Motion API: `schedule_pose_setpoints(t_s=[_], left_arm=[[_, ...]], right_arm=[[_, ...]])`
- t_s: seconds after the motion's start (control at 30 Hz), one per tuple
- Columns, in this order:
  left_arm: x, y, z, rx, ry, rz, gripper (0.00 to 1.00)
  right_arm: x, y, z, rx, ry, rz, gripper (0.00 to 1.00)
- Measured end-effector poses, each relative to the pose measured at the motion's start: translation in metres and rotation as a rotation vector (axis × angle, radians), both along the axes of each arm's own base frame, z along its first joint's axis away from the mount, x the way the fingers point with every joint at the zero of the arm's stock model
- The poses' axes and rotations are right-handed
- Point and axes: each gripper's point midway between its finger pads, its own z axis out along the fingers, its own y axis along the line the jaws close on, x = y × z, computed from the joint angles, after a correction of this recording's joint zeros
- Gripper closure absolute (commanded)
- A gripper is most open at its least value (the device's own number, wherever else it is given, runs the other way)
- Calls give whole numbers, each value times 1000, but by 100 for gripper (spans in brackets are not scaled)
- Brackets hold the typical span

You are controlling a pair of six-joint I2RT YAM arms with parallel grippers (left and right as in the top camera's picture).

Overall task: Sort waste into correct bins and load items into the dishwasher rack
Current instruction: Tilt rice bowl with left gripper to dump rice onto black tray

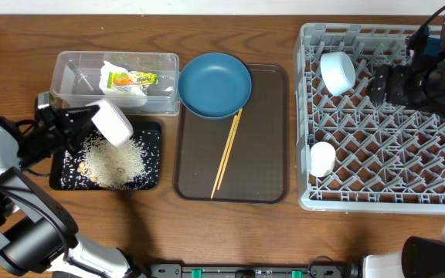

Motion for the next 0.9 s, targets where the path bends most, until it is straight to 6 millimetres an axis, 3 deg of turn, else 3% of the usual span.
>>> schedule_pose_setpoints(t_s=[0.27, 0.47, 0.63, 0.77, 0.9], left_arm=[[0, 0, 0, -61, 73, 8, 94], [7, 8, -7, 4, 41, 12, 94], [6, 2, -8, -16, 77, 0, 94], [5, -21, -4, 49, 76, -63, 94], [-5, -70, 7, 253, 40, -200, 94]], right_arm=[[-2, 0, -1, 1, 7, 0, 9], [-2, 0, -1, 1, 10, 0, 8], [-4, 0, -1, 2, 15, 0, 8], [-4, 1, -2, 2, 18, 0, 8], [-4, 0, -2, 2, 17, 0, 8]])
